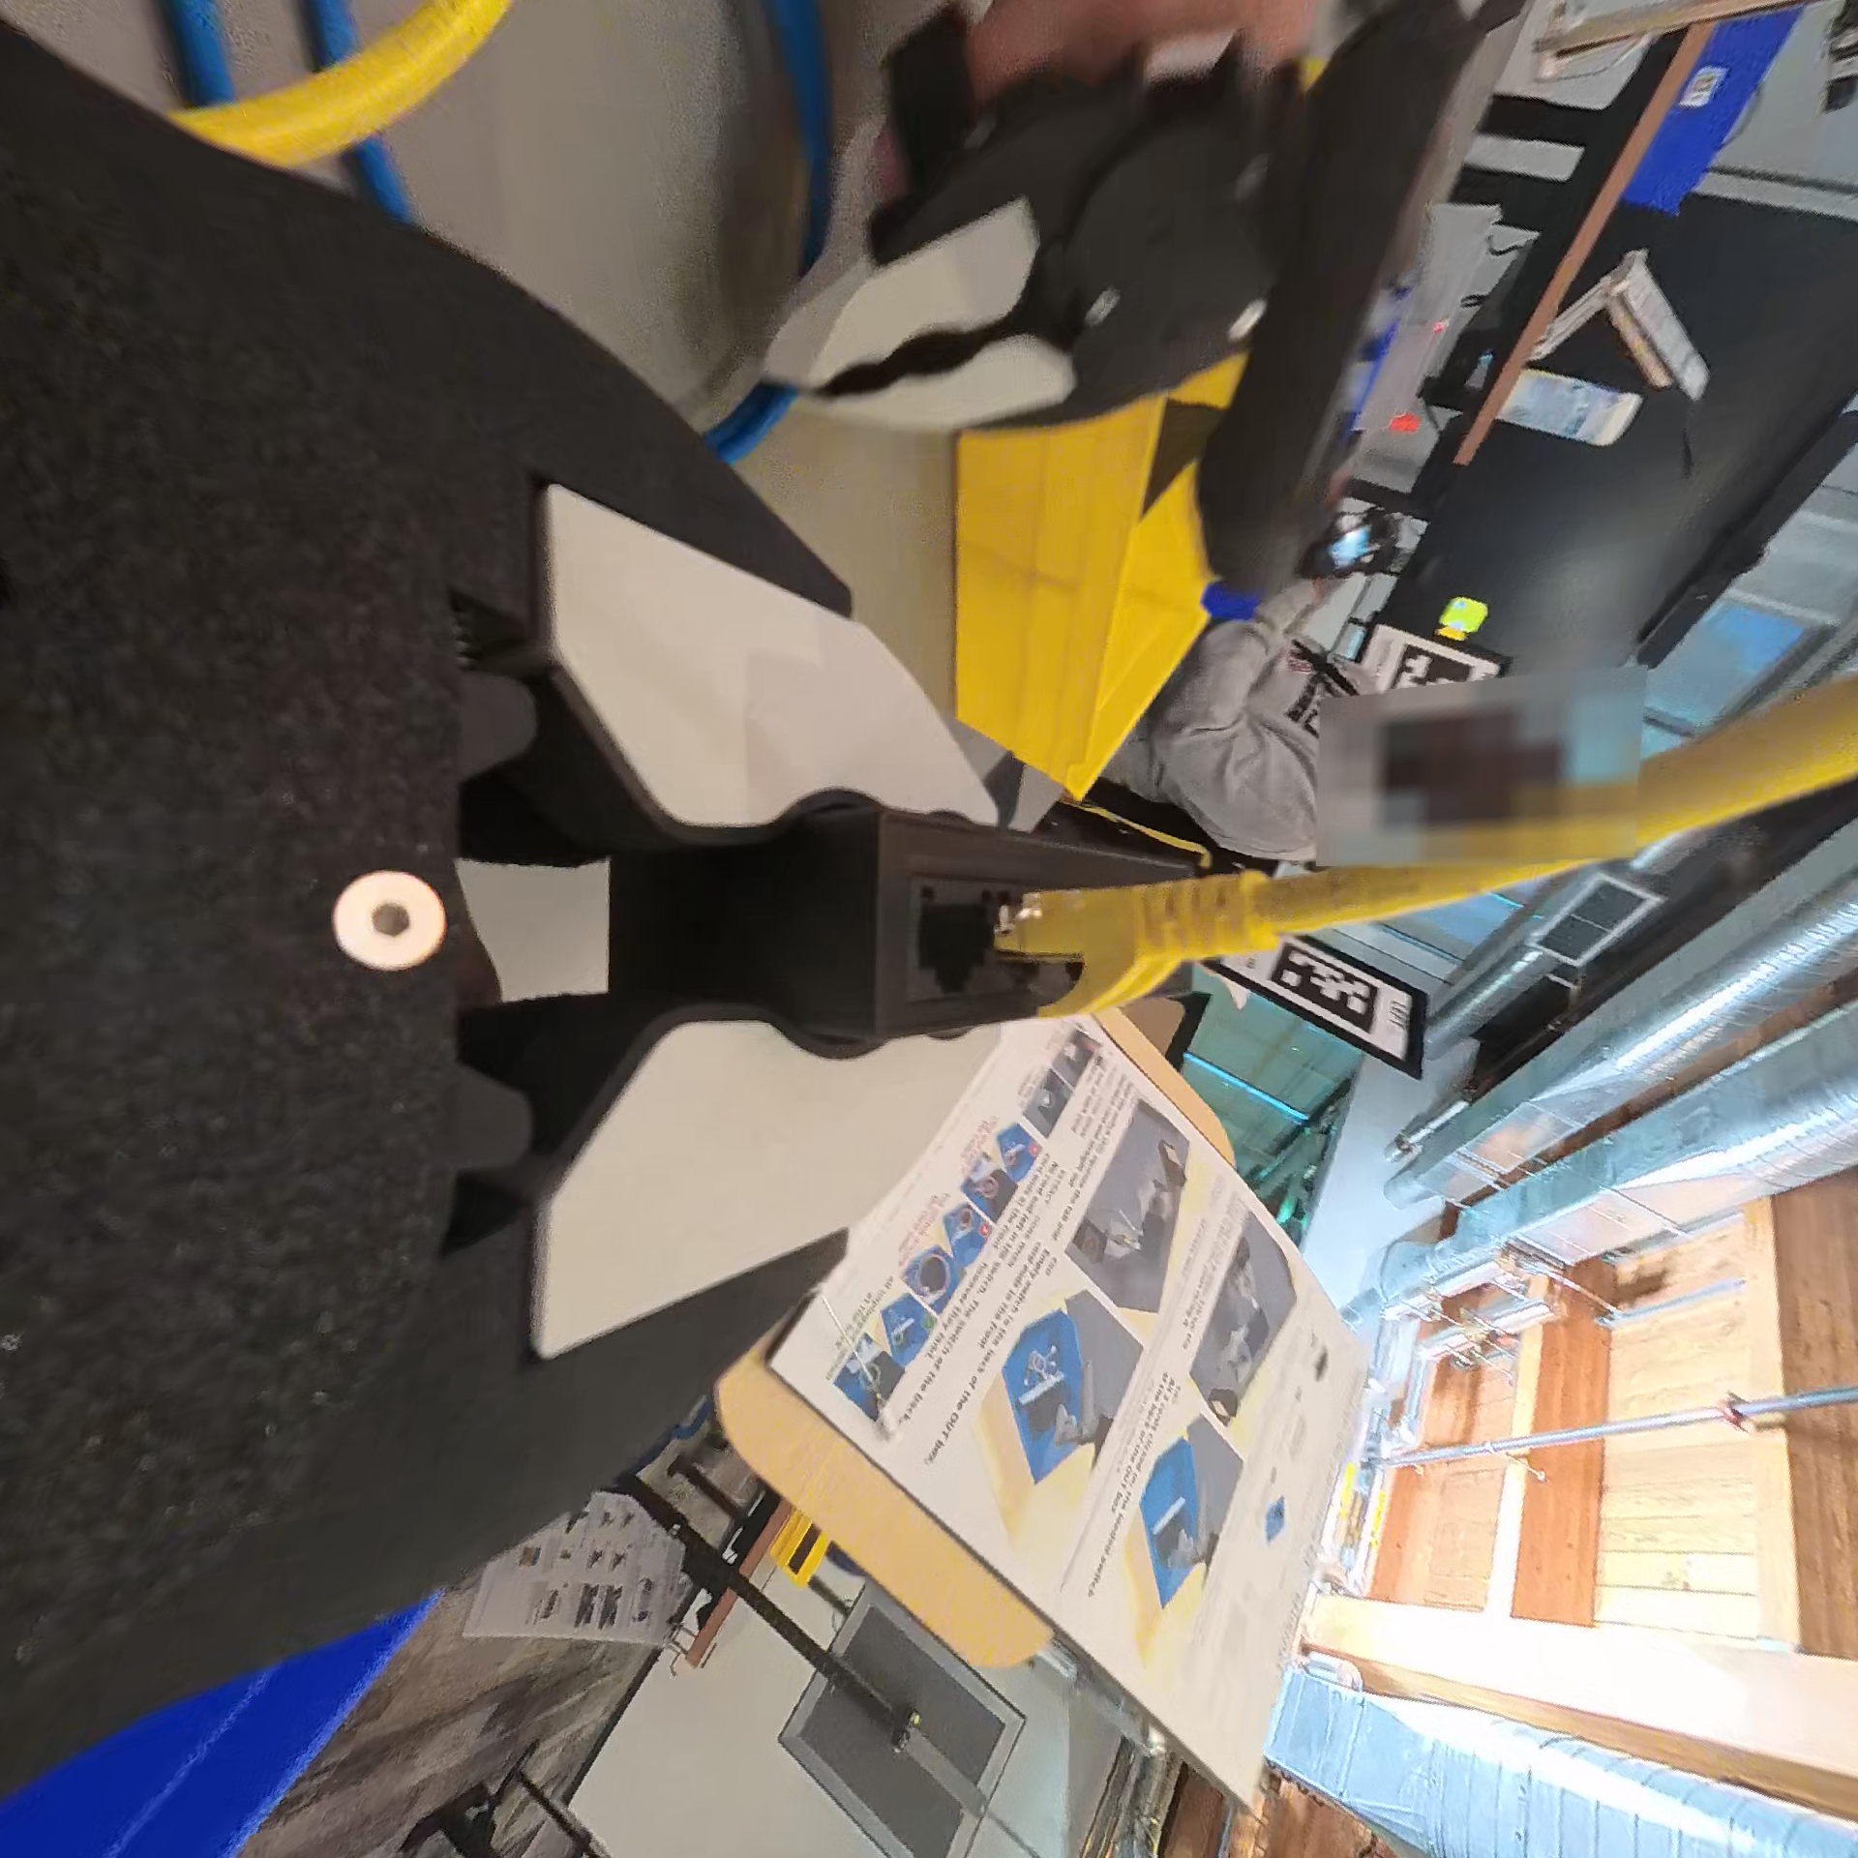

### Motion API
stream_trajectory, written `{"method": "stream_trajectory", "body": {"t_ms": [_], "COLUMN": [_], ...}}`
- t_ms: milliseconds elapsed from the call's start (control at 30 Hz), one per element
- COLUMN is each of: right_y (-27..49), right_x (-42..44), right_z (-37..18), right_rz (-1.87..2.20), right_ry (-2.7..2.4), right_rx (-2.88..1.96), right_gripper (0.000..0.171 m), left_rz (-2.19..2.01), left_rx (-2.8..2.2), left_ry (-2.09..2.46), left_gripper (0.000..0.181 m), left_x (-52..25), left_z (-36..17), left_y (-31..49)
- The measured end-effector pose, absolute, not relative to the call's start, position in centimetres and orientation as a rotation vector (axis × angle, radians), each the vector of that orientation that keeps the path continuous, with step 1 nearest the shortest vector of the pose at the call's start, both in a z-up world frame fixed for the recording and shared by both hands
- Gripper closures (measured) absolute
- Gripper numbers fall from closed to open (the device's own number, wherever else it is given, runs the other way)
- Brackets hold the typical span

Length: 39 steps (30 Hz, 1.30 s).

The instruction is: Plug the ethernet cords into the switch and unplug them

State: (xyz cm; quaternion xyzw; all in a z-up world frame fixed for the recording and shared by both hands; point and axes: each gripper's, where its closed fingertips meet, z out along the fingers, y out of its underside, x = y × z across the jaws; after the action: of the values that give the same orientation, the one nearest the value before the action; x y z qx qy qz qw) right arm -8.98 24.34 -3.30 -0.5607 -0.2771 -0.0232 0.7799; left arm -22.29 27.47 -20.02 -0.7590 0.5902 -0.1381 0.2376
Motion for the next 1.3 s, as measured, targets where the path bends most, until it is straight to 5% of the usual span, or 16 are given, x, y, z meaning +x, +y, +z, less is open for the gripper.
{"method": "stream_trajectory", "body": {"t_ms": [33,367,500,633,1300], "right_y": [24.6,26.3,26.8,27.0,26.7], "right_x": [-9.1,-10.6,-10.6,-10.7,-11.6], "right_z": [-3.8,-8.3,-9.4,-10.2,-10.8], "right_rz": [-0.065,-0.228,-0.230,-0.214,-0.168], "right_ry": [-0.612,-0.774,-0.791,-0.802,-0.845], "right_rx": [-1.233,-1.294,-1.308,-1.324,-1.323], "right_gripper": [0.141,0.141,0.141,0.141,0.141], "left_rz": [-0.357,-0.278,-0.428,-0.601,-0.619], "left_rx": [-2.098,-2.227,-2.010,-1.783,-1.769], "left_ry": [1.570,1.205,1.303,1.476,1.730], "left_gripper": [0.176,0.175,0.153,0.153,0.175], "left_x": [-23.8,-33.9,-32.4,-29.9,-28.6], "left_z": [-19.9,-21.0,-18.3,-15.8,-21.1], "left_y": [27.0,23.2,22.8,23.0,23.8]}}
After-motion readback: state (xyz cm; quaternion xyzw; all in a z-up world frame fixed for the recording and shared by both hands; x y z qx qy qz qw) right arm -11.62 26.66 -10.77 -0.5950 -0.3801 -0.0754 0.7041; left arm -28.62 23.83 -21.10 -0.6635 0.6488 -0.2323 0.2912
